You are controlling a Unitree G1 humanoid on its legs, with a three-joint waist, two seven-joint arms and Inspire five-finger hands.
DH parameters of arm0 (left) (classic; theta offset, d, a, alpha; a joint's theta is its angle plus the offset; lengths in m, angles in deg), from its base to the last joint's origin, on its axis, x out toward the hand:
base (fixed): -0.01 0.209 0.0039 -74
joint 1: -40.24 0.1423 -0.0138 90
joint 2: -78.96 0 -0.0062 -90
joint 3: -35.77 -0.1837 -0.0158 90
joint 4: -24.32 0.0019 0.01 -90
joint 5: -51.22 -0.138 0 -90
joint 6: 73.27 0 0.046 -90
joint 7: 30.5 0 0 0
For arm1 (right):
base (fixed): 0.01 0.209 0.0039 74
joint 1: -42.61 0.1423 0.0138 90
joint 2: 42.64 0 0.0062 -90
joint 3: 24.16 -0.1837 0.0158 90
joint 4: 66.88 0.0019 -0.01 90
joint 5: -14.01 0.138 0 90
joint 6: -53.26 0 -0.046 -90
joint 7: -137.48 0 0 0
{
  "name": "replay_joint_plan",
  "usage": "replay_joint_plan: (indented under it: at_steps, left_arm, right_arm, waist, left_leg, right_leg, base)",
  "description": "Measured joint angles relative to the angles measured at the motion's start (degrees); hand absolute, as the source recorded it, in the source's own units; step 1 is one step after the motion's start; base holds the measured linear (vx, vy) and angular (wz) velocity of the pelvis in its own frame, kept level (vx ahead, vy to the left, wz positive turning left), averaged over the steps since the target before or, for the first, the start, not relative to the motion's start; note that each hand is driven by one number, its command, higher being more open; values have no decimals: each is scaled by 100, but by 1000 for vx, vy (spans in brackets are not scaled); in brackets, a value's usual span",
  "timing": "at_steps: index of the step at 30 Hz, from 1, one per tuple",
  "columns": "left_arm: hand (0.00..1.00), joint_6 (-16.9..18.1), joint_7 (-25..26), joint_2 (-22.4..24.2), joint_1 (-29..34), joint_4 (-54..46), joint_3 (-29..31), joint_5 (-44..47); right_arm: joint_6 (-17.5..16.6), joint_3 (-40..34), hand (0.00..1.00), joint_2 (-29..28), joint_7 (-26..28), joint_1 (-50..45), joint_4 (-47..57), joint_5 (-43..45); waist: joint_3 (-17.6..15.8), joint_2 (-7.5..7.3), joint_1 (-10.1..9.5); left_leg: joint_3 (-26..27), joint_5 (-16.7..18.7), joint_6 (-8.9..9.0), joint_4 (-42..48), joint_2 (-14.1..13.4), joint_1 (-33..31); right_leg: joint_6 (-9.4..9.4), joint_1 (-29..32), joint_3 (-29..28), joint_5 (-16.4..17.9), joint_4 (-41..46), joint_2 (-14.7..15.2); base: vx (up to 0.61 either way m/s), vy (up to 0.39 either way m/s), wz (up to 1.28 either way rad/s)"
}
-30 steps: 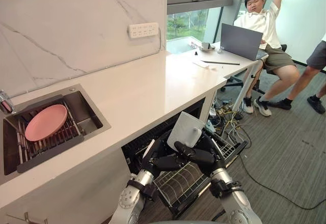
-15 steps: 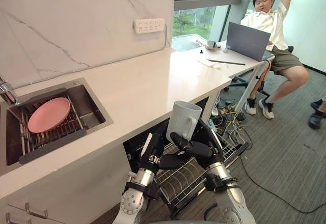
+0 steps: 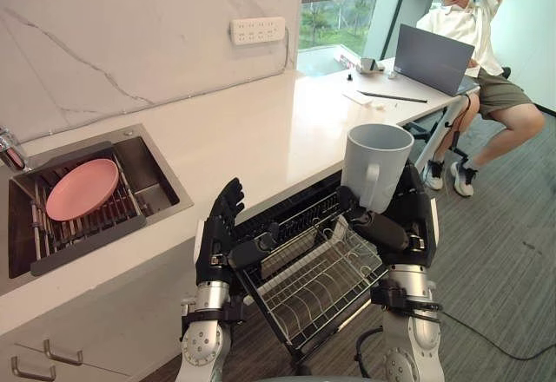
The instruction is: Walk over to the sink, pick up the cup, carry it to the dishwasher, place the cup inside the dishwasher, then close the dishwasher door
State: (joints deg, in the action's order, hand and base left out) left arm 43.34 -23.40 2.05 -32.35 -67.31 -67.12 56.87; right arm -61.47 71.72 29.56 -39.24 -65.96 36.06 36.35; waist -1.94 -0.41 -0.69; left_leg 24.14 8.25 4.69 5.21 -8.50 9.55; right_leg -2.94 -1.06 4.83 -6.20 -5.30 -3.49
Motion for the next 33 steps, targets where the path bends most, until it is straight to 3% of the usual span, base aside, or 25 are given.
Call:
replay_joint_plan:
  at_steps: [6, 12, 17, 21, 26, 30, 33]
  left_arm:
    - [90, -26, -543, 4, -2, -33, -6, 172]
    - [90, -411, -1255, -75, 17, 243, 9, 653]
    - [90, -854, -1861, -242, 197, 1177, 36, 894]
    - [90, -992, -1984, -441, 204, 2028, 107, 885]
    - [90, -992, -1602, -535, 174, 2939, 495, 582]
    - [90, -992, -868, -572, 18, 3502, 1013, 212]
    - [90, -992, -230, -634, -281, 3640, 1415, -19]
  right_arm:
    - [10, -72, 30, 10, 61, -20, -120, -1]
    - [293, -229, 30, 116, 299, -21, -690, -307]
    - [503, -604, 30, 392, 557, -21, -1566, -460]
    - [500, -894, 30, 554, 683, 70, -2330, -466]
    - [500, -938, 30, 764, 703, 287, -3175, -469]
    - [500, -923, 30, 846, 706, 505, -3617, -665]
    - [499, -872, 30, 940, 628, 918, -3982, -871]
  waist:
    - [-7, 11, 5]
    - [-9, 13, -1]
    - [-66, 7, -19]
    - [-256, 32, -16]
    - [-492, 39, -25]
    - [-619, 23, -101]
    - [-940, -9, -245]
  left_leg:
    - [2, 2, 2, 0, -14, 0]
    - [4, 8, 11, 15, -28, -4]
    - [-37, 48, 10, 97, -40, -73]
    - [-105, 57, 19, 105, -46, -97]
    - [-186, 58, 20, 111, -39, -127]
    - [-381, 102, 11, 249, -35, -269]
    - [-563, 200, -21, 567, -50, -539]
  right_leg:
    - [-11, 6, 15, 13, 0, -15]
    - [-15, 5, 79, 16, 0, -16]
    - [8, 21, 118, 1, 0, -6]
    - [57, -4, 158, -23, 1, 11]
    - [76, -11, 215, -15, 4, 27]
    - [79, -7, 357, -45, 35, 65]
    - [120, 33, 471, -72, 35, 108]
  base:
    - [2, 5, 0]
    - [-1, 10, 0]
    - [7, 38, 3]
    - [3, 37, 7]
    - [16, 43, 8]
    - [13, 55, 20]
    - [-66, 73, 26]
